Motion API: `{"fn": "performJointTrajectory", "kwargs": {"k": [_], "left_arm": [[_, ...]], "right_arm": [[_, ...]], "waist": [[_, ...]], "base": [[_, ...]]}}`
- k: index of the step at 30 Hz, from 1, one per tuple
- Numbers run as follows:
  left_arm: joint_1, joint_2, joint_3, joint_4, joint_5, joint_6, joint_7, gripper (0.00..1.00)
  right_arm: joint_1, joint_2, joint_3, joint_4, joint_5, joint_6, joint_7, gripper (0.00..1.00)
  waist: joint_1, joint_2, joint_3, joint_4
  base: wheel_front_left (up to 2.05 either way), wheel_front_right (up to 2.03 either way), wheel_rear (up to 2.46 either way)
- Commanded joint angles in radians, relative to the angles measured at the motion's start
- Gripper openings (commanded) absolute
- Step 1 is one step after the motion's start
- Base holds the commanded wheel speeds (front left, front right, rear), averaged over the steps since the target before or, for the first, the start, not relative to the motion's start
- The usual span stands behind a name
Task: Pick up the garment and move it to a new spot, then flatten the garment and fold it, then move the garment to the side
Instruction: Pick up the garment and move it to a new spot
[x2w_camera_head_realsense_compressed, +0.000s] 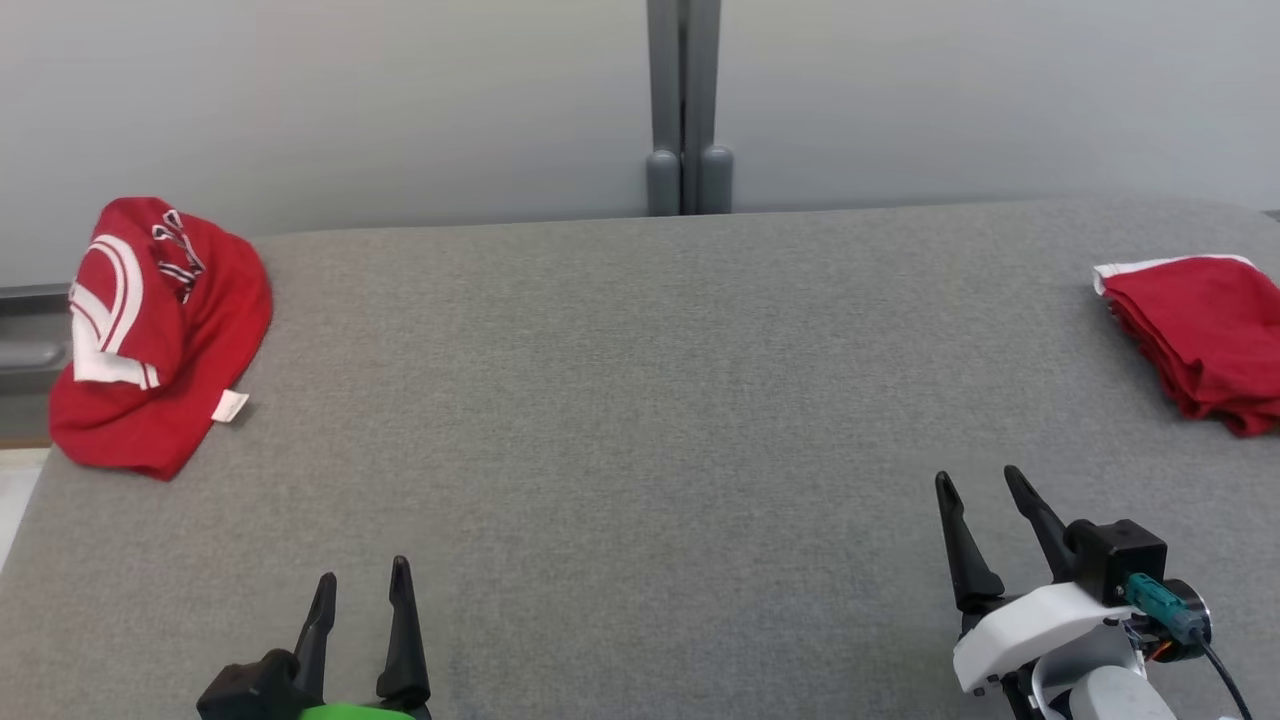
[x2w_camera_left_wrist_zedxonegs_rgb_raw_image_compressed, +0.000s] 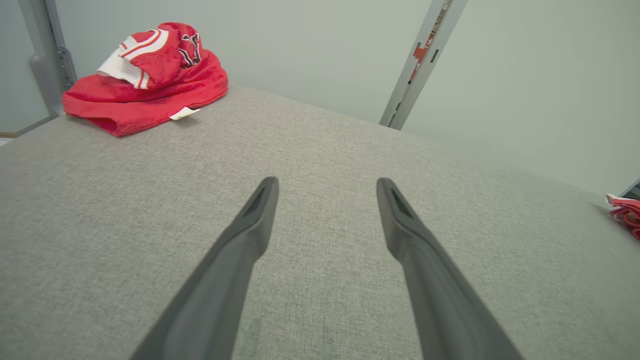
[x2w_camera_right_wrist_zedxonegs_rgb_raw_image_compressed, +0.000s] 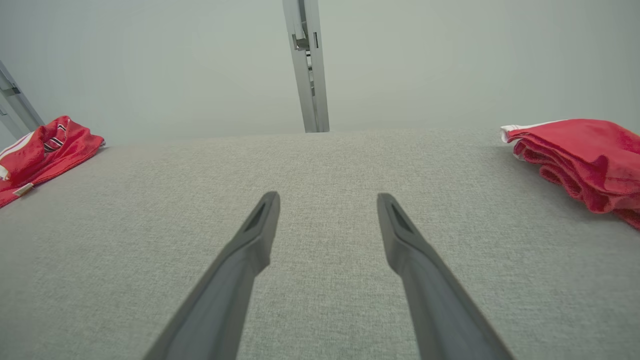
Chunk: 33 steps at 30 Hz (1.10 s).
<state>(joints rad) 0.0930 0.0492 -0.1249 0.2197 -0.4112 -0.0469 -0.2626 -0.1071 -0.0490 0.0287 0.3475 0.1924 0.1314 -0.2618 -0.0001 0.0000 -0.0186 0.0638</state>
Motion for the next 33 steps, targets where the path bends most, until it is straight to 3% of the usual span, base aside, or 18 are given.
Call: {"fn": "performJointTrajectory", "kwargs": {"k": [1, 9, 18, 33], "left_arm": [[0.009, 0.003, 0.007, 0.001, 0.016, -0.003, -0.003, 1.00], [0.020, 0.003, 0.021, 0.003, 0.033, -0.014, -0.002, 1.00], [0.024, 0.003, 0.036, 0.003, 0.045, -0.024, -0.002, 1.00], [-0.006, 0.002, 0.057, -0.027, 0.047, -0.018, -0.002, 1.00]], "right_arm": [[0.015, -0.003, 0.004, -0.007, 0.009, -0.002, -0.004, 1.00], [0.019, -0.003, 0.045, -0.017, 0.037, -0.002, -0.004, 1.00], [0.024, -0.004, 0.068, -0.019, 0.050, -0.002, -0.004, 1.00], [0.014, -0.004, 0.078, -0.025, 0.034, -0.002, -0.004, 1.00]], "waist": [[0.0001, 0.0000, -0.018, 0.093], [0.0001, 0.0000, -0.031, 0.265], [0.0001, 0.0000, -0.038, 0.388], [0.0001, 0.0000, -0.013, 0.399]], "base": [[0.00, 0.00, 0.00], [0.00, 0.00, 0.00], [0.00, 0.00, 0.00], [0.00, 0.00, 0.00]]}}
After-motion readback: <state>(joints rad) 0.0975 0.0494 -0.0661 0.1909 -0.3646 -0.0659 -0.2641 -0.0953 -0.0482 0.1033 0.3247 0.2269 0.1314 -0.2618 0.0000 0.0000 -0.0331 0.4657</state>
